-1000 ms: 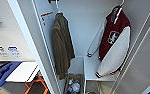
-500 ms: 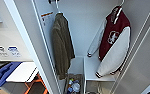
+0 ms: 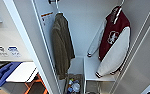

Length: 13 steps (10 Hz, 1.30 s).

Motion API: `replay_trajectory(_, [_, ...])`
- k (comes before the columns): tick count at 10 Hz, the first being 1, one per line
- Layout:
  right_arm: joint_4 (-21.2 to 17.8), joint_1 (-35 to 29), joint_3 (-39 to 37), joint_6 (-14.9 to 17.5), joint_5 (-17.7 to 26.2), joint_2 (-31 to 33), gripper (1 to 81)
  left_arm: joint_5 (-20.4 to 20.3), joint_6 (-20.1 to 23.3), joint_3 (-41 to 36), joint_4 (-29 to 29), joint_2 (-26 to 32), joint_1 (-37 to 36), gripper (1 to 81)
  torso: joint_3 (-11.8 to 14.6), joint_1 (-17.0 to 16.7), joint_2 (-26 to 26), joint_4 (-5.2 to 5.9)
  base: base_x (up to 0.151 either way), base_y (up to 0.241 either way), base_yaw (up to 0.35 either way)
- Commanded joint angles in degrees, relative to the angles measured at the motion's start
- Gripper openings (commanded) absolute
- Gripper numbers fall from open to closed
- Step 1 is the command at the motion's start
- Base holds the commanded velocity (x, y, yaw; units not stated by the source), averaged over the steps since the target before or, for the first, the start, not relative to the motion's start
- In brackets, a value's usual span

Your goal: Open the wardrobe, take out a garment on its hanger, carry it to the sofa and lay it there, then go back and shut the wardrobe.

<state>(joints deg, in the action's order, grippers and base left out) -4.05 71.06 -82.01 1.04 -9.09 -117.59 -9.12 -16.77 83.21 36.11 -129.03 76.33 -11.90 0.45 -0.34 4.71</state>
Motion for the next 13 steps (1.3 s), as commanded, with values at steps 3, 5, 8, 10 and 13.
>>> replay_trajectory(3, [-1.0, 3.8, -10.5, -0.6, 2.3, -9.3, 81.1, 0.3, -0.4, 9.6, 0.0, -7.3, 2.2, 81.1, 0.0, 0.0, 0.0, 0.00, 0.000, 0.000, 0.000])
replay_trajectory(5, [-1.0, 5.4, -14.3, -0.7, 2.7, -13.1, 81.1, 0.4, -0.3, 13.8, -0.4, -10.6, 3.4, 81.1, 0.0, 0.0, 0.0, 0.00, 0.000, 0.000, 0.000])
replay_trajectory(8, [-0.8, 7.2, -19.3, -0.7, 3.1, -18.1, 81.1, 0.5, -0.3, 21.6, -0.3, -16.0, 5.3, 81.1, 4.4, 0.0, 0.0, 0.00, 0.000, 0.000, 0.000])
replay_trajectory(10, [-0.3, 8.1, -21.5, -0.7, 3.2, -20.2, 81.1, 0.6, -0.3, 24.8, -0.4, -18.1, 5.6, 81.1, 2.8, 0.0, 0.0, 0.00, 0.000, 0.000, 0.000])
replay_trajectory(13, [0.0, 10.0, -27.2, -0.6, 3.2, -25.2, 81.1, 0.7, -0.3, 29.6, -0.6, -21.1, 6.3, 81.1, 4.7, -0.2, -0.1, 0.00, 0.000, 0.000, 0.000])
